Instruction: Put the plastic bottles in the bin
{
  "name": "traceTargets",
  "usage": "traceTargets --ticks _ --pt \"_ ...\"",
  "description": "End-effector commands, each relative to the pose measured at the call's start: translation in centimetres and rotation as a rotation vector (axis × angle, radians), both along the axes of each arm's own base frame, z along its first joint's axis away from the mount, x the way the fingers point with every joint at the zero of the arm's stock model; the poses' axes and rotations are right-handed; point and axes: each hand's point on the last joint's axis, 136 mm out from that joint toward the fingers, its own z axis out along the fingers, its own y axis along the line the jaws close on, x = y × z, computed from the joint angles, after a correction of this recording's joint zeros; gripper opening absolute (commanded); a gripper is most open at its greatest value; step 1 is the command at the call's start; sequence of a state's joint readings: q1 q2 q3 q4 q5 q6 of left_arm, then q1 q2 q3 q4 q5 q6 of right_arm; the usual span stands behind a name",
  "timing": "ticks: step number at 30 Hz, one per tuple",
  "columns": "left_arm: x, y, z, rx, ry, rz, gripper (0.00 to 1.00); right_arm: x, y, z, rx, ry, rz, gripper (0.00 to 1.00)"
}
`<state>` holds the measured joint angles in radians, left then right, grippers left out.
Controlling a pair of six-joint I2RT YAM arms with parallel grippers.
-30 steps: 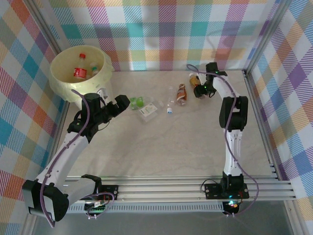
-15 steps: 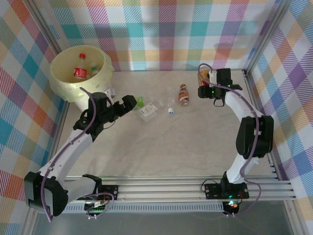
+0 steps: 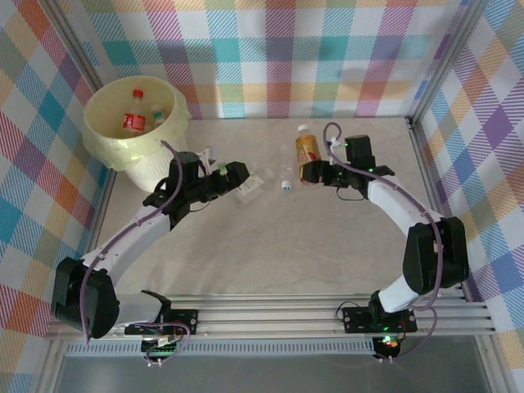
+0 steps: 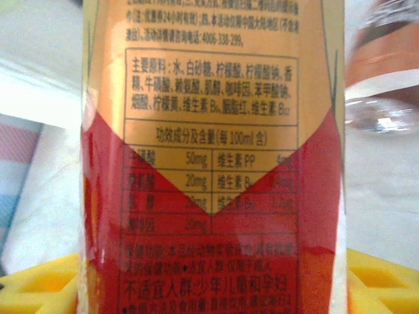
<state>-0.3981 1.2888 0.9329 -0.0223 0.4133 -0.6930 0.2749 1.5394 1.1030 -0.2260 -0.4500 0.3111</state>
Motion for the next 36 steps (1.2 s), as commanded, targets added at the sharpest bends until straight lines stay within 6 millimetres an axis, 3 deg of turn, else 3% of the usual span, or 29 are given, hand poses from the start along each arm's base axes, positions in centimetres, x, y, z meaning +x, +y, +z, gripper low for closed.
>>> traceTargets --ticks 1,8,14,20,26,30,36 --pt "0.2 -2.1 4.1 -0.091 -0.097 -0.091 1.00 -1.7 3.7 2.7 0.093 -0.060 0.113 0.42" --pt "0.9 -3.5 6.2 -0.159 -0.139 -0.136 1.00 -3.8 8.4 4.9 0.152 -0.120 0.282 0.42" --pt "1.3 -4.9 6.8 -0.161 -0.150 -0.187 1.00 -5.1 10.3 6.8 0.211 -0.138 0.376 0.43" --pt "3.0 -4.2 5.4 -0.097 -0.105 -0.080 1.00 -6.8 11.7 8.4 0.269 -0.157 0.459 0.43" --pt "2.5 -6.6 6.0 -0.166 -0.100 -0.193 1.00 -8.5 12.6 9.4 0.334 -0.161 0.528 0.43" --pt "1.6 -7.6 6.2 -0.167 -0.123 -0.254 0.91 -9.1 12.7 9.3 0.354 -0.157 0.545 0.45" --pt "1.9 -7.6 6.4 -0.171 -0.137 -0.235 0.66 -9.6 12.7 9.2 0.354 -0.143 0.572 0.47"
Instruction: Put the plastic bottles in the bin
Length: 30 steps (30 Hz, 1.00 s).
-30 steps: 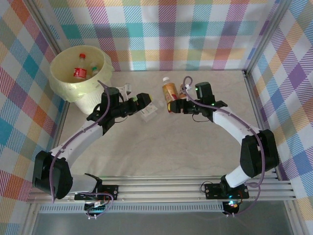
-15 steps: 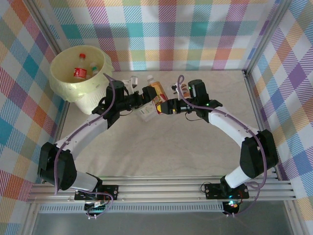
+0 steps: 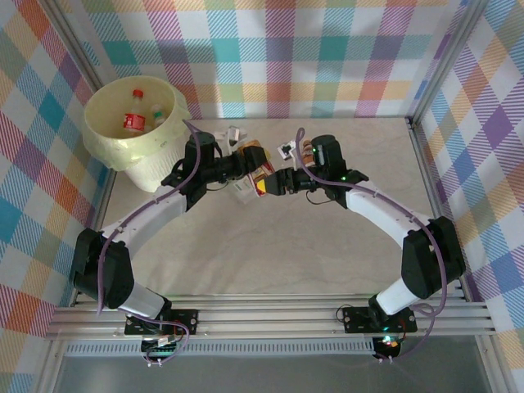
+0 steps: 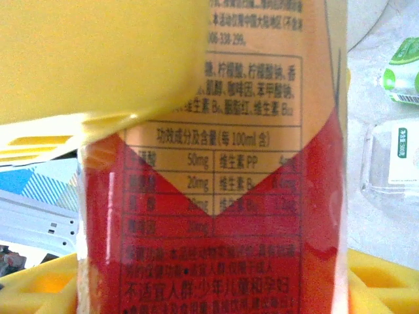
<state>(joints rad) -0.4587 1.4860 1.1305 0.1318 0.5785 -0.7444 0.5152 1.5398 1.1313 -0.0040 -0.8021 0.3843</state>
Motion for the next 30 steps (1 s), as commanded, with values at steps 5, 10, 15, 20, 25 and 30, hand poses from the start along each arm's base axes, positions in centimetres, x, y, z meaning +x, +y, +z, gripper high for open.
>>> traceTargets --ticks 5,10,15,20,25,30 --pt "0.5 -0.2 0.8 0.001 -0.043 0.036 0.59 -1.2 0.0 1.5 0.012 -0.063 0.044 0.57" --pt "0.8 0.5 0.2 0.021 -0.033 0.086 0.55 -0.8 -0.4 0.9 -0.037 -0.060 0.014 0.72" --pt "1.0 1.4 -0.2 0.061 -0.030 0.133 0.54 -0.6 -1.3 0.4 -0.127 -0.093 -0.011 0.82" --pt "1.1 2.0 -0.5 0.098 -0.029 0.161 0.53 -0.4 -2.2 0.2 -0.191 -0.129 -0.049 1.00" --pt "1.3 2.8 -0.6 0.124 -0.030 0.202 0.52 -0.5 -3.1 0.4 -0.236 -0.158 -0.076 1.00" --pt "1.3 3.8 -0.7 0.175 -0.040 0.233 0.51 -0.2 -4.6 0.9 -0.301 -0.222 -0.138 1.00"
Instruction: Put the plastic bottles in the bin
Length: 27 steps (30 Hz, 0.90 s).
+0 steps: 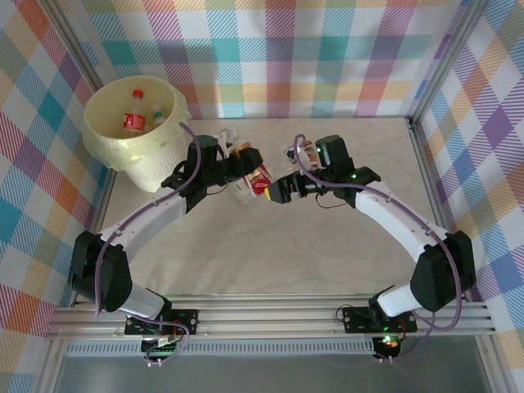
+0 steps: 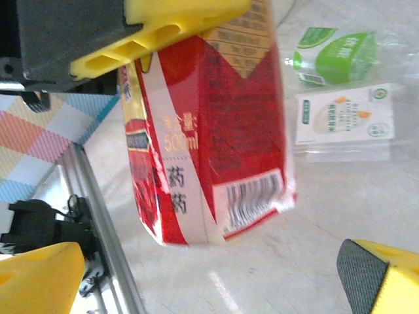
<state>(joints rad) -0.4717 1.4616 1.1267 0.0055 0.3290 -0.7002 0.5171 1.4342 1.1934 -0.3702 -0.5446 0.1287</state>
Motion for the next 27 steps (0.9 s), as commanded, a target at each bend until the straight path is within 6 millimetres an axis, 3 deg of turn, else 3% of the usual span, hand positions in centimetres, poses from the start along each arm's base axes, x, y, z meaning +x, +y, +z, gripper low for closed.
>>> traceTargets --ticks 1,6,14,20,27 --pt "-0.4 1.2 1.8 0.039 -0.061 0.028 0.51 0.2 -1.3 1.9 -0.052 -0.112 -0.043 1.00" --pt "-0.6 2.2 2.1 0.062 -0.076 0.062 0.51 1.4 -3.6 2.5 -0.110 -0.218 -0.175 1.00" --pt "-0.9 4.6 3.4 0.135 -0.119 0.107 0.50 4.0 -8.8 4.0 -0.155 -0.347 -0.527 1.00" --pt "-2.1 7.2 6.4 0.270 -0.204 0.137 0.50 5.6 -13.5 3.2 -0.282 -0.349 -0.790 1.00" --pt "-2.9 12.3 10.9 0.514 -0.305 0.271 0.49 6.0 -14.7 2.2 -0.308 -0.308 -0.864 1.00"
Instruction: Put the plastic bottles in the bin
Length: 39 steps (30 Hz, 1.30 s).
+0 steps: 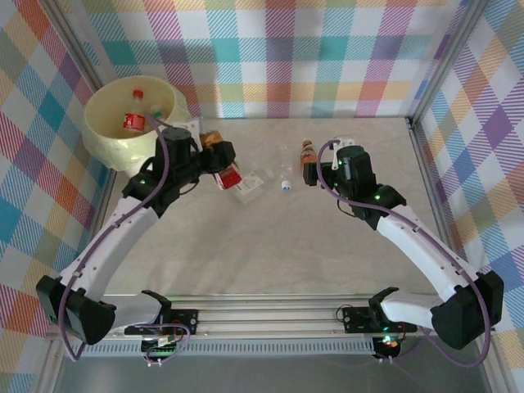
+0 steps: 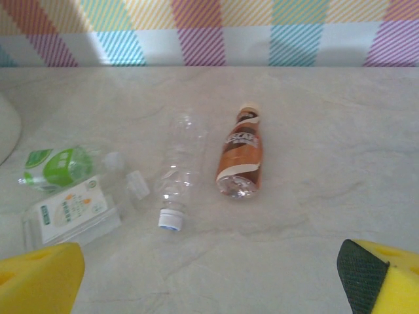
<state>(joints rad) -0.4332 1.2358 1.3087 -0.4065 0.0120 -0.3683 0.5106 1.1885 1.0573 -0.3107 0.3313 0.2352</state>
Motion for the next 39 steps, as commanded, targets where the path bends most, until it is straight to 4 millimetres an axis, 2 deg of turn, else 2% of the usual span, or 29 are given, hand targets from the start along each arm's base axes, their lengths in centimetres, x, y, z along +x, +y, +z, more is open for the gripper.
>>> traceTargets --ticks 1,5,8,14,17,20,25,28,32,39 --pt "-0.7 3.9 3.7 0.171 -0.101 0.089 0.49 0.4 -1.2 -0.3 0.006 0.004 -0.083 1.00" --pt "-1.0 5.8 8.9 0.259 -0.244 0.133 0.50 0.5 -1.3 -0.4 0.007 0.007 -0.093 1.00" --pt "-0.6 8.7 12.0 0.333 -0.319 0.281 0.48 0.6 -1.3 -0.5 0.013 0.008 -0.100 1.00" --pt "1.1 13.4 16.7 0.416 -0.413 0.475 0.48 0.8 -1.4 -0.6 0.015 0.018 -0.104 1.00" --pt "2.7 16.0 18.0 0.463 -0.421 0.553 0.48 0.6 -1.5 -0.7 0.011 0.022 -0.108 1.00" --pt "4.7 18.7 18.1 0.500 -0.390 0.614 0.48 0.5 -1.7 -0.7 0.010 0.024 -0.113 1.00" --pt "7.9 22.0 16.9 0.530 -0.319 0.661 0.48 0.2 -2.0 -1.0 0.006 0.031 -0.122 1.00" --pt "9.9 24.2 15.1 0.527 -0.257 0.690 0.48 0.2 -2.2 -1.0 0.003 0.034 -0.126 1.00" --pt "11.9 27.4 12.9 0.390 -0.168 0.700 0.48 0.0 -2.4 -0.9 0.006 0.029 -0.134 1.00" --pt "14.2 32.1 10.2 0.303 -0.114 0.793 0.48 -0.2 -2.7 -0.6 0.015 0.012 -0.144 1.00"
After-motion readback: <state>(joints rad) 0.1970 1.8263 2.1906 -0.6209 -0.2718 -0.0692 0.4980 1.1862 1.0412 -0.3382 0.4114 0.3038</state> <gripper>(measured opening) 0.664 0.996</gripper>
